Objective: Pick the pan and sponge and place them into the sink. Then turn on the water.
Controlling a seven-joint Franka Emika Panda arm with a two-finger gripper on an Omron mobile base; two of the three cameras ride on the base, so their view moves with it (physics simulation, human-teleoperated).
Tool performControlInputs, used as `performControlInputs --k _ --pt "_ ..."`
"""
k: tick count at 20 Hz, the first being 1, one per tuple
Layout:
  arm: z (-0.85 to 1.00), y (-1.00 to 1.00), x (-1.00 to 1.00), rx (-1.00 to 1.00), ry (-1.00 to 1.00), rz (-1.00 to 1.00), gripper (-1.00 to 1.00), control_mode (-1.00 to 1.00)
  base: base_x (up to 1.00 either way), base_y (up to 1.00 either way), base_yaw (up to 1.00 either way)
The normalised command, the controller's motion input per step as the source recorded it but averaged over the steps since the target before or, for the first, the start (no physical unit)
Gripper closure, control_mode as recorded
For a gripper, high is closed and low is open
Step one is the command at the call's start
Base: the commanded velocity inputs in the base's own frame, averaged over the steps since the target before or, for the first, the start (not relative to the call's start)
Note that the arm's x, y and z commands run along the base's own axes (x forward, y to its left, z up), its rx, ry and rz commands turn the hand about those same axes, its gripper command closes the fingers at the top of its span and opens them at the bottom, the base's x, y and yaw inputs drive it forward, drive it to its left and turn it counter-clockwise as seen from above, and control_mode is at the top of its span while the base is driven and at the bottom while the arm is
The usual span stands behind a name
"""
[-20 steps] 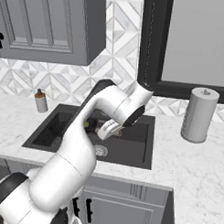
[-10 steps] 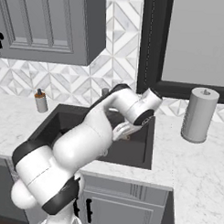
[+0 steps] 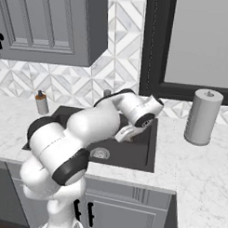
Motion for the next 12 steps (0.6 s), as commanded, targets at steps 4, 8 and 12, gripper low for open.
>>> performControlInputs --k 4,8,12 --pt "-0.30 0.01 0.54 0.00 0.00 0.07 1.00 -1.00 0.00 0.00 0.00" --pt "-0.40 -0.01 0.73 0.00 0.01 0.10 1.00 -1.00 0.00 0.00 0.00" --pt "-0.44 0.00 0.88 0.00 0.00 0.13 1.00 -1.00 0.00 0.00 0.00"
